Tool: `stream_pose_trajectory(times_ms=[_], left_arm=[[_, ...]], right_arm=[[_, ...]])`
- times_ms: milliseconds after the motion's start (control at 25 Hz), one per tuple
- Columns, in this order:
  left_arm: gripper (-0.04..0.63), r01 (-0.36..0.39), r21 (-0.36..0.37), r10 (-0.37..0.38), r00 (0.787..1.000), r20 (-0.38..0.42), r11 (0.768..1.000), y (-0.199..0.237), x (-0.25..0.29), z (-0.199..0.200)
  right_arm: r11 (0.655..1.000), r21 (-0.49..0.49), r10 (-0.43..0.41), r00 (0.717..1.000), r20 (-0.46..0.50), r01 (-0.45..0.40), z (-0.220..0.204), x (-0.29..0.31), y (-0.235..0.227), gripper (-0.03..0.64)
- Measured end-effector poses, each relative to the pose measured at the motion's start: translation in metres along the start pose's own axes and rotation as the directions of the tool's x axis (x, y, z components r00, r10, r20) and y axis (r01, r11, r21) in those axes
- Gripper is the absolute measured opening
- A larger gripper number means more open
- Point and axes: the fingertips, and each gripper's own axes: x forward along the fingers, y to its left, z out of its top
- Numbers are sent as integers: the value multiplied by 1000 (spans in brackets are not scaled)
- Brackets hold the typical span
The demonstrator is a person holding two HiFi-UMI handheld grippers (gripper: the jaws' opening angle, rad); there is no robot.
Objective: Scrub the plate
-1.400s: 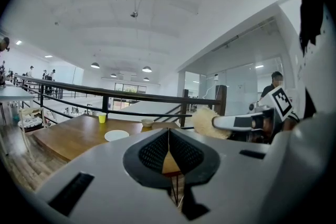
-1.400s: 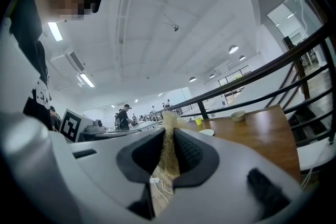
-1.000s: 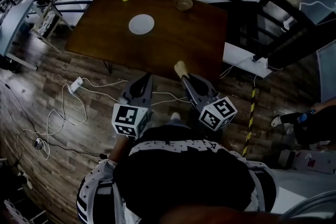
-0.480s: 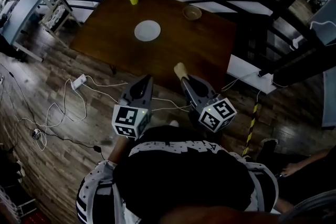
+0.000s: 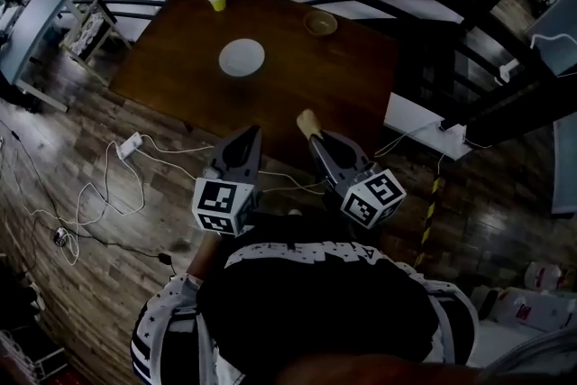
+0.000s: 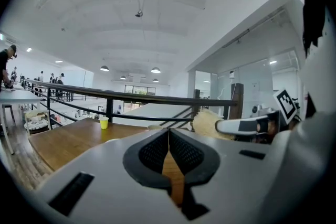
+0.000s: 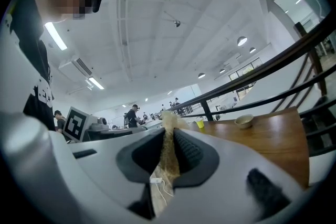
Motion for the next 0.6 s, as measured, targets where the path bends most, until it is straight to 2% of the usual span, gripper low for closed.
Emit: stream_pose_trajectory(times_ms=[200, 360, 600], left_arm=[[14, 37, -4, -37, 999, 1, 999, 17, 15, 4], [14, 90, 32, -90, 996, 4, 995, 33, 32, 13], [14, 101, 51, -102, 995, 13, 994, 78, 52, 28]], right_arm=[[999, -12, -52, 999, 12, 52, 5, 13, -11, 50], [995, -8, -98, 994, 41, 98, 15, 37, -21, 49], [993, -24, -110, 992, 56, 112, 27, 81, -24, 50]])
